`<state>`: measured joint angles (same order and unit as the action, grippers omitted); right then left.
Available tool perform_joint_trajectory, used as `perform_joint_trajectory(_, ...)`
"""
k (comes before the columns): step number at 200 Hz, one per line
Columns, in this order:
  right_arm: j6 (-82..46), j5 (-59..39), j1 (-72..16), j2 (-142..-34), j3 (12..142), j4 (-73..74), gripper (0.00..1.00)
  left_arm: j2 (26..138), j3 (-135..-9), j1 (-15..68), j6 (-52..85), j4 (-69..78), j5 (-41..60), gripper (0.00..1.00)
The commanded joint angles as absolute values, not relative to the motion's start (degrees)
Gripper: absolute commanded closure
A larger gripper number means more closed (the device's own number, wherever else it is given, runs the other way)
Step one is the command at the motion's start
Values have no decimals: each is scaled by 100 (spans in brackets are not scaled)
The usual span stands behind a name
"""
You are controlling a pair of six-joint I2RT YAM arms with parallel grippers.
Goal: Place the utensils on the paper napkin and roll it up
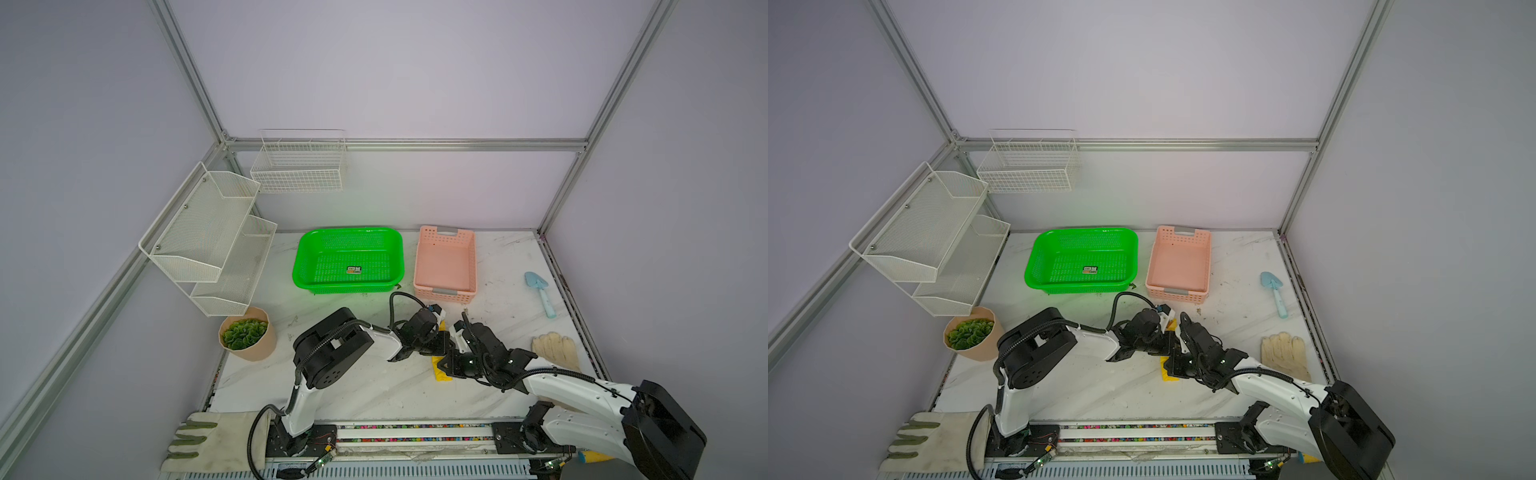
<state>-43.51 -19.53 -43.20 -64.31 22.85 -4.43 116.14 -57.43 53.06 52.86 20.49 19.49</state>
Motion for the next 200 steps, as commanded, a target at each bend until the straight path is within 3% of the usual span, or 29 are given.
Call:
perform_joint_trajectory(1, -4516, -1772, -4349, -6404, 2086, -177, 96, 11770, -5897, 5343, 5115, 1322, 1749, 100)
perform_joint_trajectory(68, -4590, -1514, -4344, -6471, 1860, -214, 98, 11670, -5953, 5338, 5006, 1184, 1789, 100)
perform_joint_trajectory(110, -4664, -1476, -4350, -6712, 1688, -85, 99, 11393, -6033, 5306, 4872, 949, 1762, 83)
perform_joint_trajectory(147, -4710, -1494, -4350, -6706, 1632, -34, 99, 11067, -6099, 5219, 4808, 897, 1874, 57)
perform_joint_trajectory(200, -4820, -1590, -4346, -6626, 1527, 84, 100, 9960, -6012, 4905, 4567, 380, 1621, 44)
